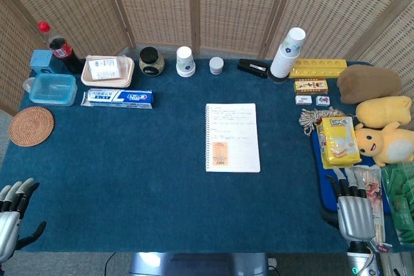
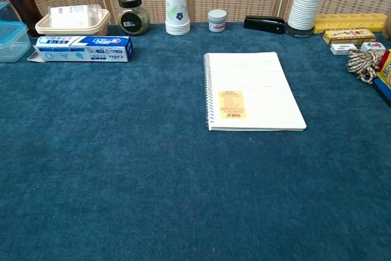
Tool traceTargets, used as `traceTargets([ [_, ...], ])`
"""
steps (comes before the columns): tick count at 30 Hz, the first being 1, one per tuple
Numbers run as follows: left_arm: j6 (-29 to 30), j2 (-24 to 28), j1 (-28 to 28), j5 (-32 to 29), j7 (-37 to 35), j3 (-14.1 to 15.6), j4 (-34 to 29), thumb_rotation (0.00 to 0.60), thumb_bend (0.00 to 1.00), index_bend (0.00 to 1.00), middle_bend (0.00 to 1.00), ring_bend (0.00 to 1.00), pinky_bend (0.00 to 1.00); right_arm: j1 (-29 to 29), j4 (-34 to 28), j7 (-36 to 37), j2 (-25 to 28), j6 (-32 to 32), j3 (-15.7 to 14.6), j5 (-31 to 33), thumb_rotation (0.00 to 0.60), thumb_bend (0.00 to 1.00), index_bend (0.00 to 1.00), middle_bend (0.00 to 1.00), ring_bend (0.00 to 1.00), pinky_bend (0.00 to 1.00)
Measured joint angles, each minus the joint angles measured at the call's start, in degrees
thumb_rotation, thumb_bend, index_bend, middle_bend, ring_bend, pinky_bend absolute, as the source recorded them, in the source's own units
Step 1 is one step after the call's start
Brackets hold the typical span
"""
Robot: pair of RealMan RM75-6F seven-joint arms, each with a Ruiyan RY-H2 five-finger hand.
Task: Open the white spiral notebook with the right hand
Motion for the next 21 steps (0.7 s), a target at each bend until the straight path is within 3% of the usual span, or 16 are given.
traceTargets([
  [13,0.39,-0.04,0.29,0.75,-0.26,0.25,0.54,0.600,0.27,0.16,0.08,0.03,0.00,0.26,0.54,0.93,-0.31,-0.50,-0.07,-0.83,0.600,0.15,0.22,0.16,0.04,0.07],
  [21,0.54,0.43,-0.16,2.28,-1.08,0.36,0.76,0.600,0.27,0.16,0.08,0.03,0.00,4.55,0.17,0.11,-1.86,-2.65,1.33,-4.70,0.600,0.15,0.22,0.15,0.04,0.07],
])
